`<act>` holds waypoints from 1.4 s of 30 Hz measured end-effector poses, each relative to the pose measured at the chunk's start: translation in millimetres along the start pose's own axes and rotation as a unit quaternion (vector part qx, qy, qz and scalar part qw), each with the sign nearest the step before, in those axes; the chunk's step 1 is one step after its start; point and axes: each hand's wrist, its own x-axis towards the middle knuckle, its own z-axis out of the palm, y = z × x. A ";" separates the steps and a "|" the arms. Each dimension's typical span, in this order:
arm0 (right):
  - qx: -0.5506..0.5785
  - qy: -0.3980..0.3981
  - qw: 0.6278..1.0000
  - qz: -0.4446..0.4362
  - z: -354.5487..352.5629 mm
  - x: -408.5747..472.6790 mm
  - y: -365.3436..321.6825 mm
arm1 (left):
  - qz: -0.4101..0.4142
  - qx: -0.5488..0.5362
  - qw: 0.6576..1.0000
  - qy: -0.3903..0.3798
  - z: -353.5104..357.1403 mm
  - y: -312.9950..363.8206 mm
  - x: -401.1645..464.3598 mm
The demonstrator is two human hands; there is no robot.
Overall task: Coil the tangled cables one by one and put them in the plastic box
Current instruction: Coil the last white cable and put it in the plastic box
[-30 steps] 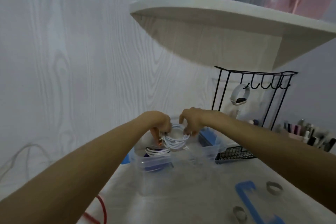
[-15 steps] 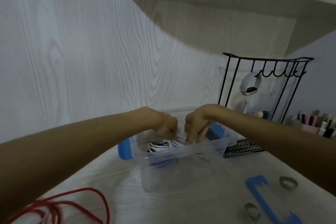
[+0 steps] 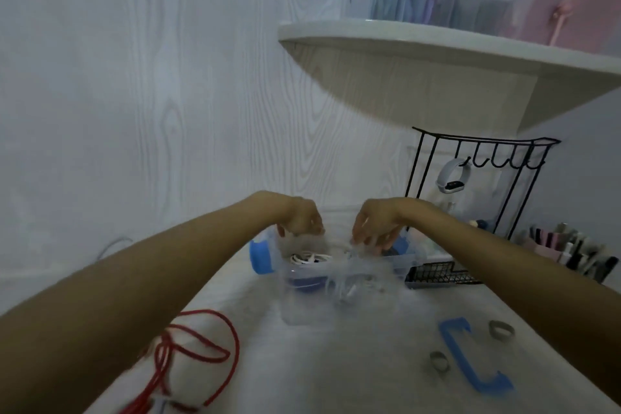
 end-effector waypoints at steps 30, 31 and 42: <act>-0.005 0.092 0.970 -0.223 237.0 -109.3 -113.6 | -0.163 -0.020 0.976 0.146 191.8 -108.7 -274.2; 0.036 0.112 0.966 -0.229 234.3 -110.2 -113.5 | -0.164 -0.006 0.972 0.169 192.9 -110.1 -275.5; 0.527 0.134 0.812 -0.213 189.8 -134.8 -101.9 | -0.106 -0.301 0.913 0.256 158.2 -118.1 -280.4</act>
